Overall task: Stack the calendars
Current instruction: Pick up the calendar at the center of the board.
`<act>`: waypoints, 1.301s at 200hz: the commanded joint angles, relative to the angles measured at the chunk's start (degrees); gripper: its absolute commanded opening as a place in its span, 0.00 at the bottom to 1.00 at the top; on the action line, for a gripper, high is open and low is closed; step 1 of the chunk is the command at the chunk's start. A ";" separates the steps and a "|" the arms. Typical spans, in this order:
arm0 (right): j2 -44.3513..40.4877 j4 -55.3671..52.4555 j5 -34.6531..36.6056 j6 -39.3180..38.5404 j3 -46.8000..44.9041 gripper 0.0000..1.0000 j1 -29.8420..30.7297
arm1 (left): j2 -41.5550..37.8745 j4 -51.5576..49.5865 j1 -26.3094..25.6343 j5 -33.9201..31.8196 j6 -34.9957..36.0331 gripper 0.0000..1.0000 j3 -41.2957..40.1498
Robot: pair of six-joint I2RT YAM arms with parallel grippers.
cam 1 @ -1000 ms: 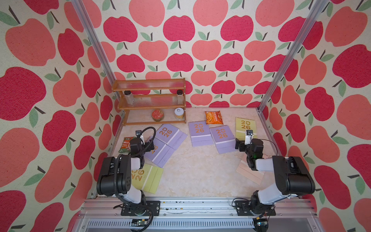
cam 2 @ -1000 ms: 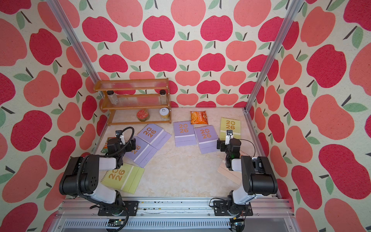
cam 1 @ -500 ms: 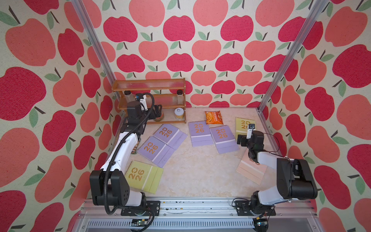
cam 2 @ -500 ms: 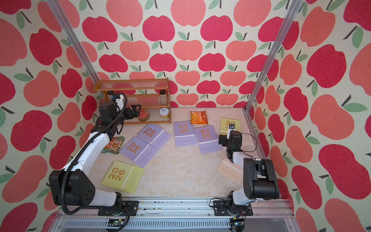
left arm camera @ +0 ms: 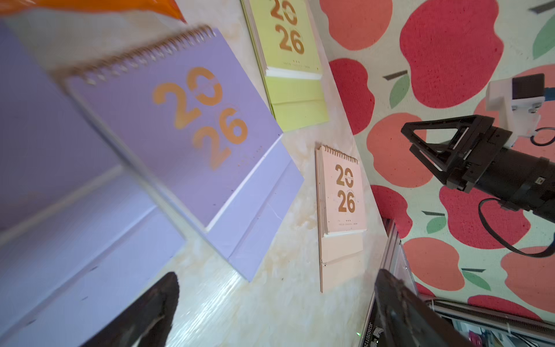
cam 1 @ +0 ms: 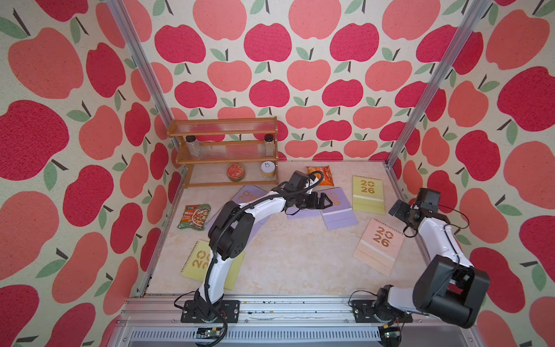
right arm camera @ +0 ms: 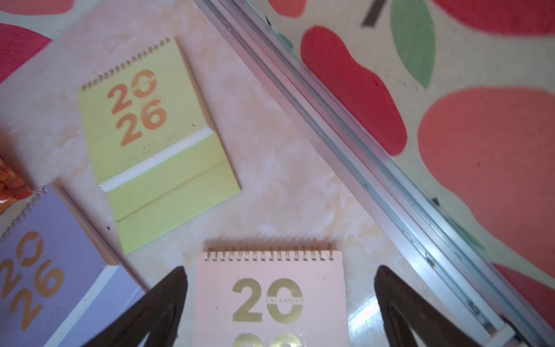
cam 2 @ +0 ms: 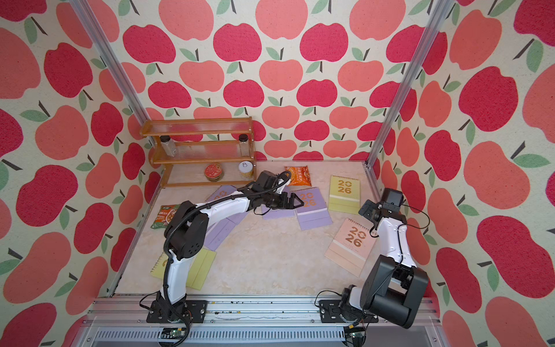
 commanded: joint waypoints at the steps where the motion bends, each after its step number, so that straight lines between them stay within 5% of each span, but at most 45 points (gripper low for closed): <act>1: -1.88 -6.60 -7.77 2.69 -2.40 0.99 -4.38 | 4.54 -1.55 -2.78 4.14 -2.60 1.00 7.69; 91: 1.81 1.10 -16.19 4.90 -10.36 0.99 -8.68 | 17.45 -2.75 -8.75 9.07 -5.87 0.99 19.74; 260: 7.97 3.82 -17.20 4.41 -13.38 0.93 -8.43 | 29.90 -7.53 -14.78 10.98 -8.56 0.99 32.08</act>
